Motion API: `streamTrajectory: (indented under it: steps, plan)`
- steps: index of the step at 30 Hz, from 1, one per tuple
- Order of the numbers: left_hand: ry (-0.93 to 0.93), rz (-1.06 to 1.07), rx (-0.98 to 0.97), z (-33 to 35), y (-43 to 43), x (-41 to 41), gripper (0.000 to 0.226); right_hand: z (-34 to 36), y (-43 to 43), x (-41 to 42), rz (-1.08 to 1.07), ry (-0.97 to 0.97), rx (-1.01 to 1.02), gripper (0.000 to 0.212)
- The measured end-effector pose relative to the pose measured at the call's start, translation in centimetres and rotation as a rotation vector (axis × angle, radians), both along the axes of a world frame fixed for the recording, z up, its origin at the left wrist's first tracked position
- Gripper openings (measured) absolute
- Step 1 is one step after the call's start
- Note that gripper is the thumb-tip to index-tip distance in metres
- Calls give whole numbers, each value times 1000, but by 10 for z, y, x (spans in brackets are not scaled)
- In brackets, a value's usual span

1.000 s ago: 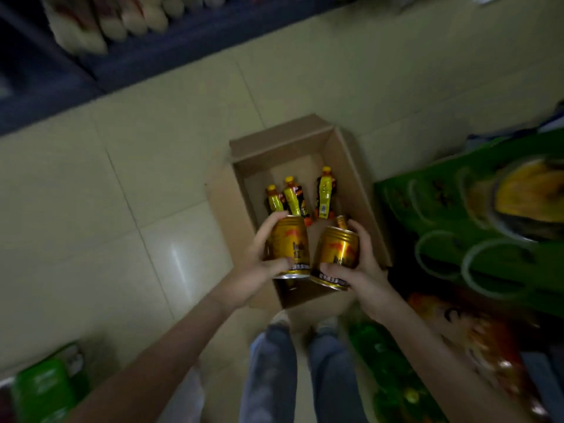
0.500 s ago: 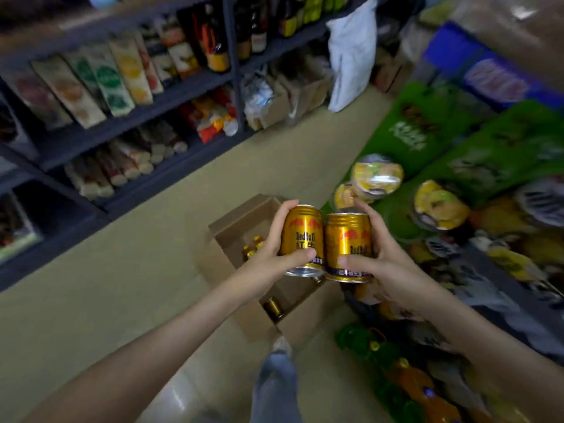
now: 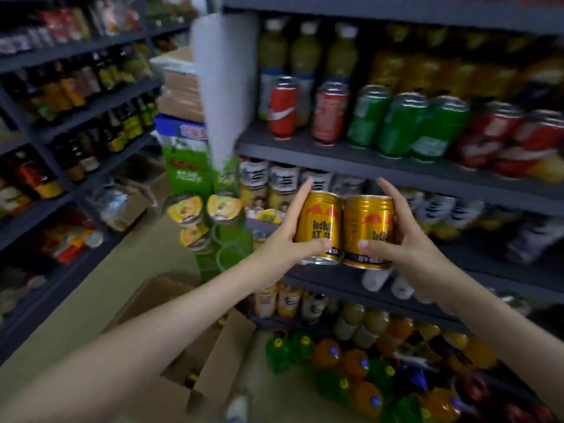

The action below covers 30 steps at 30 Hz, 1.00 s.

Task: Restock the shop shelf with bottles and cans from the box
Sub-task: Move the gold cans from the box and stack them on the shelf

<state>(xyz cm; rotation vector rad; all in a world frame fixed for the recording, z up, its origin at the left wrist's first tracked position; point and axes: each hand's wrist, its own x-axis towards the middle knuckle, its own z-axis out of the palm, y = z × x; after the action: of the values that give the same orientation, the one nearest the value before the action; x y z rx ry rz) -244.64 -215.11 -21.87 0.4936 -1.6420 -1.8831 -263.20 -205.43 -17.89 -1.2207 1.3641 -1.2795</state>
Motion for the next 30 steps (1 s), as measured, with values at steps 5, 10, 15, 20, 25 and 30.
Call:
streamTrajectory:
  steps: [5,10,15,20,25,30]
  plan:
    - [44,-159,-118,43,51,-119,90,38,84,-97,-195,46,-108,98]
    - [100,-288,-179,79,90,-217,86,66,141,-172,-363,77,-223,96]
    - [117,-442,-232,104,117,-299,85,86,185,-226,-527,161,-270,97]
    - [150,-504,-239,121,145,-366,98,104,228,-274,-625,213,-276,96]
    - [194,-507,-256,144,177,-415,96,124,259,-324,-606,236,-330,96]
    - [150,-450,-254,173,206,-455,110,151,284,-374,-528,279,-389,92]
